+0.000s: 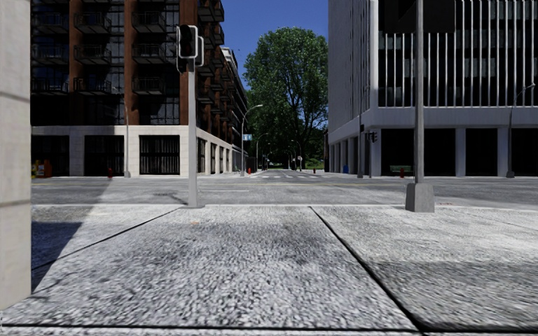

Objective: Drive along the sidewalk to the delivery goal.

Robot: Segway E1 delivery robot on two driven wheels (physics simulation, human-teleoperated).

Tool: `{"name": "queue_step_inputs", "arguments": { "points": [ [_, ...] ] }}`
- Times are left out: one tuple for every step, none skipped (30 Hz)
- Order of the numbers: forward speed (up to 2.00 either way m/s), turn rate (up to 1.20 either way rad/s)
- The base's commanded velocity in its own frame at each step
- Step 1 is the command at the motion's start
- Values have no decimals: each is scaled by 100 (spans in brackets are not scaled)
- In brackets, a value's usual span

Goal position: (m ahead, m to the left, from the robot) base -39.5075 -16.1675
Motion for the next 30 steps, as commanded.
{"name": "queue_step_inputs", "arguments": {
  "points": [
    [157,-14],
    [157,-23],
    [157,-33],
    [157,-46],
    [157,-52],
    [157,-52],
    [157,-60],
    [157,-72],
    [157,-78],
    [157,-79],
    [157,-79],
    [157,-80],
    [157,-80],
    [157,-80],
    [157,-80],
    [157,-80],
    [157,-80],
    [157,-80],
    [157,-80],
    [157,-80],
    [157,-80],
    [157,-80],
    [157,-80],
    [157,-80],
    [157,-80],
    [157,-80],
    [157,-80],
    [157,-80],
    [157,-80],
    [157,-80]
  ]
}}
